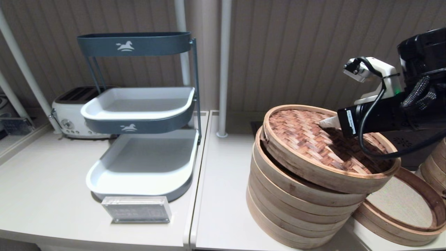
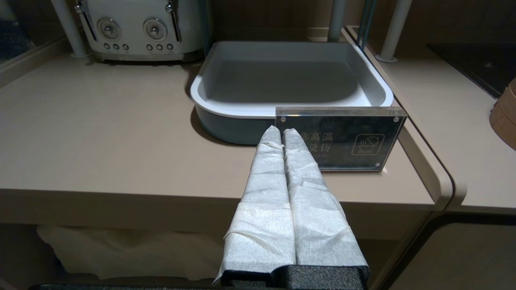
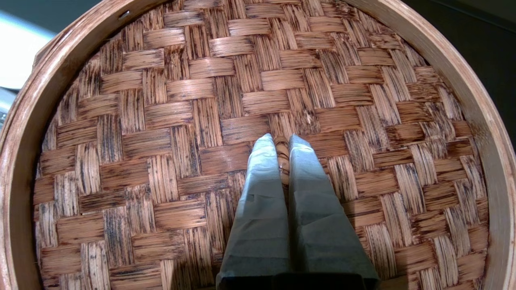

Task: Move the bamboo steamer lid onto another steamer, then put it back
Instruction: Pick up the steamer, then put the steamer

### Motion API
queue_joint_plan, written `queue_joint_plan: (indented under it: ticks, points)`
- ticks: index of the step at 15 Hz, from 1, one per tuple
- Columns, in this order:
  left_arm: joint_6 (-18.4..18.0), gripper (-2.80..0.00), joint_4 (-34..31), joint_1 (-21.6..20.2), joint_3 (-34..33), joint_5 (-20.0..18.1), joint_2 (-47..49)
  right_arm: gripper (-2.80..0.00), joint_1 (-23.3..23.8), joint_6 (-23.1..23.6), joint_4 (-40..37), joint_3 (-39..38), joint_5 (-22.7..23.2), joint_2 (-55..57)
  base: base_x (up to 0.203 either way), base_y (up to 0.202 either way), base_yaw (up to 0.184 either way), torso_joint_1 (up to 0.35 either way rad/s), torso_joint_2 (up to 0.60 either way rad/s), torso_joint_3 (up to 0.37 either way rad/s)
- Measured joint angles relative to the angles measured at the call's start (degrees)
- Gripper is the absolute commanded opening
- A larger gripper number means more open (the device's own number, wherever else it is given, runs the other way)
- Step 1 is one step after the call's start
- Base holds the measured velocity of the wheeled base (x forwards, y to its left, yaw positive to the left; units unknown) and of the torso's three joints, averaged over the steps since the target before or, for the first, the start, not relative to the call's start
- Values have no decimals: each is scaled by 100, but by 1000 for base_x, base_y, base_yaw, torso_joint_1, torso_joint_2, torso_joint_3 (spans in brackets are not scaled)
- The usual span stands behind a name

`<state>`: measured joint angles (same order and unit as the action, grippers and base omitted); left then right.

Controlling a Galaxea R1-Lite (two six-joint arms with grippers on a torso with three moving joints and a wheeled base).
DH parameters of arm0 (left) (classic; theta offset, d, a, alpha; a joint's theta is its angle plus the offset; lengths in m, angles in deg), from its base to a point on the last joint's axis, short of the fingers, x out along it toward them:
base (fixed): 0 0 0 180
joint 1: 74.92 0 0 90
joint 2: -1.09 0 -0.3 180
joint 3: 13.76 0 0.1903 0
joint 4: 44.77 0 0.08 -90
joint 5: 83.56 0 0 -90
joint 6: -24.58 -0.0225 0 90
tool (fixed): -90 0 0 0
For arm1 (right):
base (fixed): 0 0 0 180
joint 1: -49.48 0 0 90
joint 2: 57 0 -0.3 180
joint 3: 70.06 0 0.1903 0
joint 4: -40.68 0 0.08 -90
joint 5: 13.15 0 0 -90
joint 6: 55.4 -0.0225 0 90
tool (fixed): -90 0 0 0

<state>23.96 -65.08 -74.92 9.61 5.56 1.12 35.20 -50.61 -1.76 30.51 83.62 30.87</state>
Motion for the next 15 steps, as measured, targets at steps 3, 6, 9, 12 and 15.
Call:
queue_joint_plan:
  ticks: [3, 6, 9, 12, 15]
  points:
    - [0, -280, 0, 0, 0, 2, 0, -280, 9, 0, 9, 87, 0, -2, 0, 0, 0, 0, 0, 0]
    - [0, -280, 0, 0, 0, 0, 0, -280, 20, 16, 11, 168, -19, -17, 0, 0, 0, 0, 0, 0]
    - [0, -280, -3, 0, 0, 2, 0, -280, 51, 44, 7, 199, -77, -73, 0, 0, 0, 0, 0, 0]
    - [0, -280, 0, 0, 0, 0, 0, -280, 261, 124, -11, 232, -80, -156, 0, 0, 0, 0, 0, 0]
    - [3, -280, 0, 0, 0, 0, 0, -280, 541, 270, -37, 240, -77, -258, 0, 0, 0, 0, 0, 0]
